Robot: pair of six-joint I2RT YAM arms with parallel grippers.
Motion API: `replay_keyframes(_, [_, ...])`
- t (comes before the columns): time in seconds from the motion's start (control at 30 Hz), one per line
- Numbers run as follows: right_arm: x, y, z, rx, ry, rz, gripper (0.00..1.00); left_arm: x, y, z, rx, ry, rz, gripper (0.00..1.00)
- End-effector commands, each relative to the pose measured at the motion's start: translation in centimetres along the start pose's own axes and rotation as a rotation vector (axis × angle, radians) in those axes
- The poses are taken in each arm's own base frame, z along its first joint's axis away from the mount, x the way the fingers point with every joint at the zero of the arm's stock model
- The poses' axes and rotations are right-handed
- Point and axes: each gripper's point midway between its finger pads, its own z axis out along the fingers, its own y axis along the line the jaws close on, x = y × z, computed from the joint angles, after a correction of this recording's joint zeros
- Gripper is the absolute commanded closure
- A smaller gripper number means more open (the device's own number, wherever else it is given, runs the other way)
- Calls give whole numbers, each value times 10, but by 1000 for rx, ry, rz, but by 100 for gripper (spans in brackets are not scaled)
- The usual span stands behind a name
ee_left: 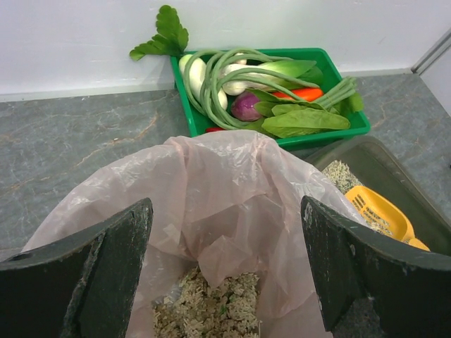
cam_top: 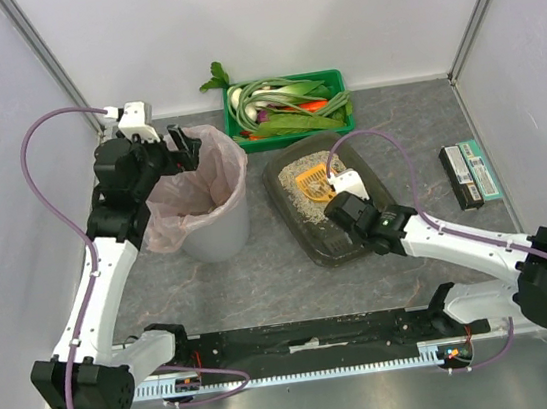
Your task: Clean the litter box
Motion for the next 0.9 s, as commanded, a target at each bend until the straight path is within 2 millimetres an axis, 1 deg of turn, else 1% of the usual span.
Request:
replay_keyframes(0.0, [-15,-31,-16,142,-21,23,100,-20,-4,-6,-10,-55,60,9])
replay_keyframes(0.03, [-13,-24,-20,77,-24,42,100,-20,-5,-6,-5,-53,61,9])
replay_keyframes(0.07, [-17,-8,-19,-9,-44,63,100,-19,-6,-5,-3,-51,62,9])
replay_keyframes(0.1, [-11,7,-21,-100,-22,57,100,-18,-6,-4,-3,-48,64,9])
replay_keyframes(0.13, [-11,5,-19,-76,-15,46,100,-17,-6,-3,-5,-45,67,9])
replay_keyframes(0.17, [-1,-12,-20,3,29,8,100,-17,-7,-3,-4,-44,69,9])
replay_keyframes(0.2, [-2,-27,-20,93,28,-10,100,-17,-7,-3,-1,-42,69,9])
replay_keyframes(0.23, [-14,-45,-24,191,1,20,100,-17,-8,-3,1,-43,69,9])
replay_keyframes(0.27, [-16,-50,-27,208,-7,22,100,-17,-9,-4,4,-44,68,9])
replay_keyframes(0.3, [-21,-50,-30,204,-24,58,100,-19,-9,-5,5,-48,65,9])
replay_keyframes(0.33, [-21,-36,-34,113,-20,102,100,-19,-10,-5,6,-50,67,9])
replay_keyframes(0.37, [-29,-19,-32,21,-47,129,100,-19,-10,-5,6,-50,67,9])
replay_keyframes(0.4, [-27,-5,-31,-50,-41,126,100,-19,-10,-5,8,-50,67,9])
replay_keyframes(0.43, [-25,2,-29,-73,-24,120,100,-19,-10,-5,5,-50,67,9])
replay_keyframes(0.47, [-20,-12,-27,2,-3,94,100,-18,-9,-4,3,-47,68,9])
replay_keyframes(0.53, [-21,-31,-26,119,0,56,100,-17,-9,-3,2,-41,69,9])
replay_keyframes(0.57, [-23,-33,-27,124,-8,58,100,-16,-9,-3,2,-41,69,9])
replay_keyframes(0.6, [-24,-27,-27,85,-9,62,100,-17,-9,-4,1,-44,73,9])
replay_keyframes(0.63, [-20,-17,-25,34,4,51,100,-17,-9,-4,-1,-45,74,9])
replay_keyframes(0.67, [-20,-4,-23,-27,8,47,100,-18,-9,-4,-2,-46,75,9])
replay_keyframes(0.7, [-15,-8,-19,8,32,20,100,-18,-9,-5,-2,-45,76,9])
replay_keyframes(0.73, [-11,-25,-22,95,53,-2,100,-18,-8,-5,-5,-47,76,9])
replay_keyframes(0.77, [-12,-36,-23,158,45,-4,100,-18,-8,-4,-5,-45,78,9])
replay_keyframes(0.8, [-17,-46,-27,202,16,11,100,-18,-9,-4,-5,-47,78,9])
replay_keyframes(0.87, [-23,-36,-31,130,-19,88,100,-17,-9,-4,-1,-43,78,9])
